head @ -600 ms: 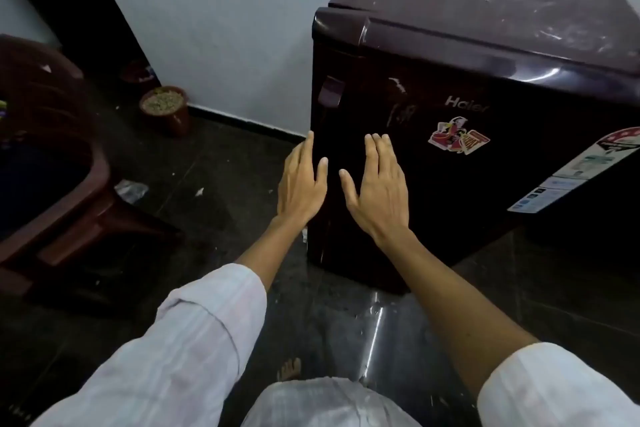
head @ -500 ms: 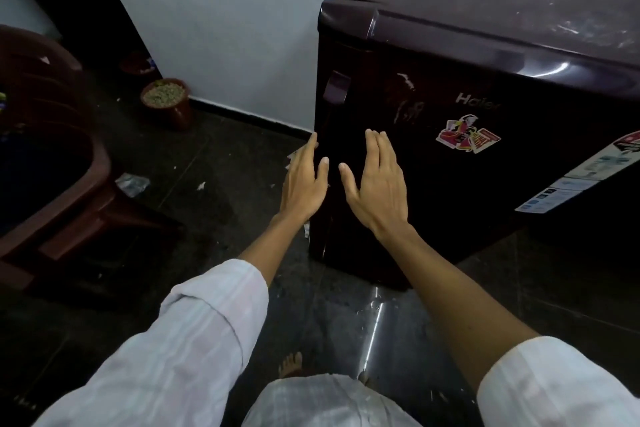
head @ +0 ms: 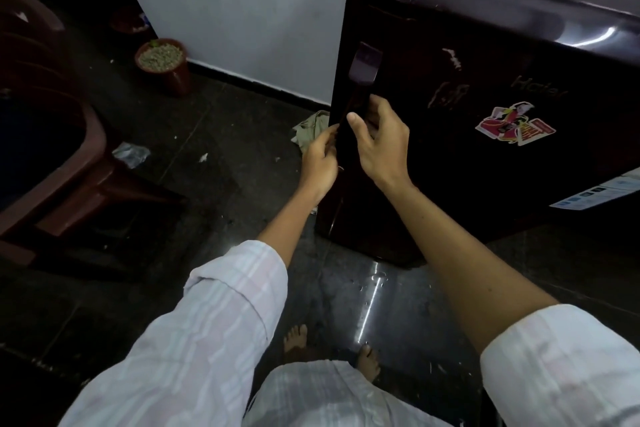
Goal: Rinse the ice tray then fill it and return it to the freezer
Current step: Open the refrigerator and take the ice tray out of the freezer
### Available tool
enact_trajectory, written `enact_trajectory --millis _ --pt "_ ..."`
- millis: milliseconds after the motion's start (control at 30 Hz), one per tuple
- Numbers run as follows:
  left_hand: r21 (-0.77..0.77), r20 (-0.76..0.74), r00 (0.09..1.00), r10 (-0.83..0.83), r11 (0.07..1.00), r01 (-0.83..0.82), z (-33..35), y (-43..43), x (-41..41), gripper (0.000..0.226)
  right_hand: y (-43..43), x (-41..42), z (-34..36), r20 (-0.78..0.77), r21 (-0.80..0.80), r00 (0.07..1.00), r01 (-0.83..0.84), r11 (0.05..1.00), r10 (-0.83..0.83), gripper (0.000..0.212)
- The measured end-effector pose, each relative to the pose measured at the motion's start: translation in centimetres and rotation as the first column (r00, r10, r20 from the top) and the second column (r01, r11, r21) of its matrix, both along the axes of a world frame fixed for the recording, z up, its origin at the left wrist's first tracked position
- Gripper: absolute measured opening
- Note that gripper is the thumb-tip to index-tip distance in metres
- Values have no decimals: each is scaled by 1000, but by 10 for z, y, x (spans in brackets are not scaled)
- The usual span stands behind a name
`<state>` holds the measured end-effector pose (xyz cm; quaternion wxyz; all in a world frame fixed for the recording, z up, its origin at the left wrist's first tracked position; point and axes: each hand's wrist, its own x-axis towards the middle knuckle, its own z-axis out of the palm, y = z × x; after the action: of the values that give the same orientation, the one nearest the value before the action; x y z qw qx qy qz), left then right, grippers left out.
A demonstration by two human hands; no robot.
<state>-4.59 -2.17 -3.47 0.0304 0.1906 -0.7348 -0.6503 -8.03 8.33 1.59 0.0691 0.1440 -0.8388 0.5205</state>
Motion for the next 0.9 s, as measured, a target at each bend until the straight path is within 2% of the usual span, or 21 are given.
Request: enact_trajectory --millis 300,600,900 --pt "78 1 1000 1 997 -1 -2 -4 -2 42 -1 -4 7 52 4 998 40 999 -40 33" --pt "35 -46 999 -16 999 17 -1 -6 0 42 -4 -1 10 47 39 998 44 998 -45 31" --pt "-86 -104 992 -65 995 56 -2 -14 -4 42 -7 -1 10 45 105 997 52 993 -57 38"
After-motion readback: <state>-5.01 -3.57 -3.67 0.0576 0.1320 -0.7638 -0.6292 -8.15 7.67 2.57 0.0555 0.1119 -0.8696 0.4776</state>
